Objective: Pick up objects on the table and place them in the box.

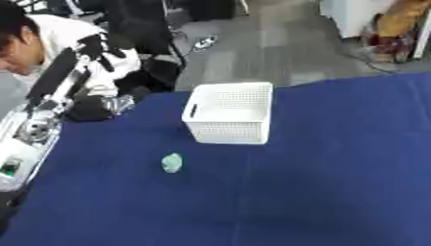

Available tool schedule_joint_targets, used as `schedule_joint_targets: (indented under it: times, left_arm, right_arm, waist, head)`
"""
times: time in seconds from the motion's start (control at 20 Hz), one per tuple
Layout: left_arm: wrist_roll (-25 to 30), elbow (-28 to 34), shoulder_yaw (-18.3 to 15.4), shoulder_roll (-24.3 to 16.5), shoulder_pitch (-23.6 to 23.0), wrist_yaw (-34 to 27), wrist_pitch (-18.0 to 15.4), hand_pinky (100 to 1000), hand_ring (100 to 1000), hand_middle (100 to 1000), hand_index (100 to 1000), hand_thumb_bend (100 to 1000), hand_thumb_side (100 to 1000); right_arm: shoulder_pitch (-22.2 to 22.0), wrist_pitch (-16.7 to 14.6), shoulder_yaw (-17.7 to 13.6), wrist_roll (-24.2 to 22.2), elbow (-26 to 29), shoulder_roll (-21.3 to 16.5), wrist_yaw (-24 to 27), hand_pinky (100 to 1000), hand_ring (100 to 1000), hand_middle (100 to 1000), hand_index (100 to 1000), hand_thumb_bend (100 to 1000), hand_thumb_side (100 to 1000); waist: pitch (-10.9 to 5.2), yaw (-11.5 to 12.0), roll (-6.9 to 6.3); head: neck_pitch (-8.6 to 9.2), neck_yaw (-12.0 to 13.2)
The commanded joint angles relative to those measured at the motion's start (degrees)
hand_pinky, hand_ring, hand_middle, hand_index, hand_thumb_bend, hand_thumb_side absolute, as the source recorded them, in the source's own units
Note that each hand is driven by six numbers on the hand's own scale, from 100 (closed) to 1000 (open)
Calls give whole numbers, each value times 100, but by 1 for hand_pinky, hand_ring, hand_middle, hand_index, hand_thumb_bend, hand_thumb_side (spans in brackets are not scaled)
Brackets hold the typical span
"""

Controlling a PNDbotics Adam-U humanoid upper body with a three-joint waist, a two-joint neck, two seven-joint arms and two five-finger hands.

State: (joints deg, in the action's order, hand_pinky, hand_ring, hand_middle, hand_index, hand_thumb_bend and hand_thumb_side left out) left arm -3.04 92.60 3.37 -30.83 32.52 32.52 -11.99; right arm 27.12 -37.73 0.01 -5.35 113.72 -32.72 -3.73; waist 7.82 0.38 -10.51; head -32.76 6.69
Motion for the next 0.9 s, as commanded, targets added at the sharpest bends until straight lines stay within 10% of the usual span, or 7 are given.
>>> schedule_joint_targets:
  times: [0.05,0.55,0.9]
  left_arm:
    - [22,58,-59,-155,49,16,-17,516,667,792,842,690,611]
    - [3,40,-45,-116,27,14,120,515,661,796,844,674,635]
    - [-152,-129,40,239,-2,490,390,710,767,869,877,551,879]
  right_arm:
    - [41,11,-38,87,87,-95,-118,100,272,320,585,100,1000]
    - [31,13,-25,168,87,-95,-236,100,270,316,579,100,1000]
    - [30,28,-30,182,87,-87,-288,100,270,315,578,100,1000]
  waist:
    - [-82,-1,56]
    - [-83,5,61]
    - [-90,-4,72]
  head:
    - [1,68]
    - [10,114]
    - [23,170]
